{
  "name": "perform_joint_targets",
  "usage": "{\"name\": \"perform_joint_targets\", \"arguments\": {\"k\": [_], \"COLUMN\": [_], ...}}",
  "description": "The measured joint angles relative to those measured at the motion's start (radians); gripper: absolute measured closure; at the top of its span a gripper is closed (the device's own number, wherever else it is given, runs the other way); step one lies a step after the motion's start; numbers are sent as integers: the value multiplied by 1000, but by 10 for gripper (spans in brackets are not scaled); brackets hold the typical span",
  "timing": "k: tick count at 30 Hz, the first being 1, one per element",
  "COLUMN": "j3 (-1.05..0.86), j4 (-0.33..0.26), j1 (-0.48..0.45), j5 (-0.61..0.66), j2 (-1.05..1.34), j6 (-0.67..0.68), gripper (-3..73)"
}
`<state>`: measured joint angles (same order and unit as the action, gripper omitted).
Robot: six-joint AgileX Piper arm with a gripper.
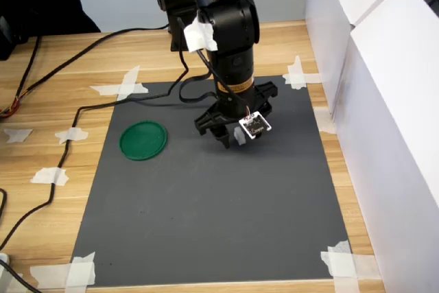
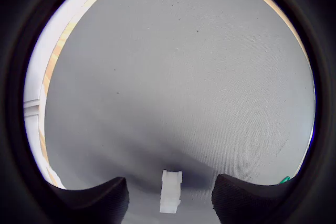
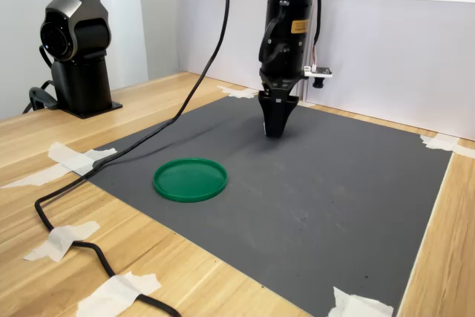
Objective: Grasp a white terminal and put it on the green lid.
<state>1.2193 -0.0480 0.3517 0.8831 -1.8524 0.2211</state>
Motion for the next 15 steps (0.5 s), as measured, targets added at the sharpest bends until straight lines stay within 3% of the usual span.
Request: {"name": "perform_joint_targets", "arguments": {"k": [10, 15], "j3": [0, 0], "j4": [0, 0], "j1": [0, 0], "j5": [9, 15], "j2": [-2, -3], "j6": [-3, -5], "gripper": [23, 99]}}
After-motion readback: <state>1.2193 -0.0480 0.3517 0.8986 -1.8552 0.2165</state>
